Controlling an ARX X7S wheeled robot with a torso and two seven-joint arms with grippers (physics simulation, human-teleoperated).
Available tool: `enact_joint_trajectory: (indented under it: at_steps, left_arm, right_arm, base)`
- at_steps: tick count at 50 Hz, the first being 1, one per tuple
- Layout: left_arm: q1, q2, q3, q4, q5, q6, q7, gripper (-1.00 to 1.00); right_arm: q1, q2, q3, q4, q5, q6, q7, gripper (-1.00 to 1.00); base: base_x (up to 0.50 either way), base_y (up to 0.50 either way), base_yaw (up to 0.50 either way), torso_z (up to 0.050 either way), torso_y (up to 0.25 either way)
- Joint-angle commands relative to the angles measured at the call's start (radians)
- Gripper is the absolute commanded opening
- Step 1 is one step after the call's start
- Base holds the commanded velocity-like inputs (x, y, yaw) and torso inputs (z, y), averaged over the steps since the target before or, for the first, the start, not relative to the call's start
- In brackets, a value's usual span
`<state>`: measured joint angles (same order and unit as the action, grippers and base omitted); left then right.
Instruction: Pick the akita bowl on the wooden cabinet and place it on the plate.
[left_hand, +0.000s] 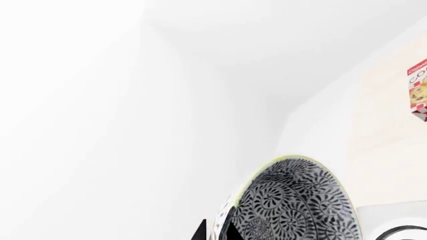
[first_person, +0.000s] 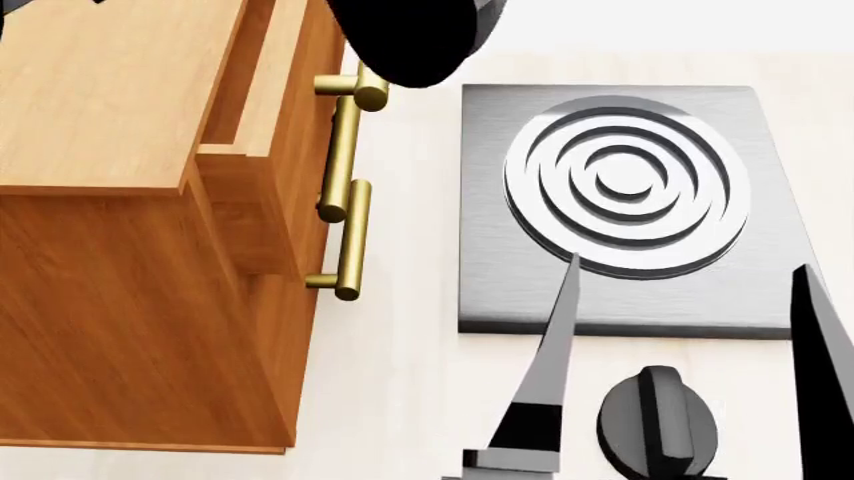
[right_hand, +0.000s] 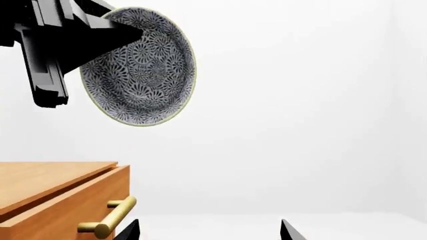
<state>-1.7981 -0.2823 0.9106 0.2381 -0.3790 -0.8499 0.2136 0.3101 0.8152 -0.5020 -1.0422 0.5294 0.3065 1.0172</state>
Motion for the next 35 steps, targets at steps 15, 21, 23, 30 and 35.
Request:
enact_joint_trajectory:
  at_steps: [15,21,23,30,35]
  left_arm:
    - [0.129,-0.003,-0.055,0.043,-0.052,-0.004,-0.055,-1.00]
    - [0.166,-0.012,-0.065,0.055,-0.063,0.006,-0.067,-1.00]
    - [0.177,-0.014,-0.067,0.057,-0.067,0.005,-0.071,-1.00]
    - [0.188,-0.018,-0.066,0.080,-0.076,-0.003,-0.076,-1.00]
    - [0.189,-0.020,-0.059,0.093,-0.082,0.001,-0.066,-1.00]
  right_arm:
    - [0.063,0.072,-0.098,0.008,0.017,-0.059,0.083,1.00]
    - [0.072,0.076,-0.111,0.009,0.017,-0.062,0.090,1.00]
    - [0.074,0.076,-0.114,0.012,0.019,-0.066,0.091,1.00]
    - [0.085,0.083,-0.127,0.007,0.020,-0.068,0.101,1.00]
    - [0.098,0.088,-0.143,0.004,0.023,-0.068,0.111,1.00]
  base:
    - [0.00,0.00,0.00,0.000,0.000]
    - [0.00,0.00,0.00,0.000,0.000]
    - [0.00,0.00,0.00,0.000,0.000]
    - [0.00,0.00,0.00,0.000,0.001]
    - [0.00,0.00,0.00,0.000,0.000]
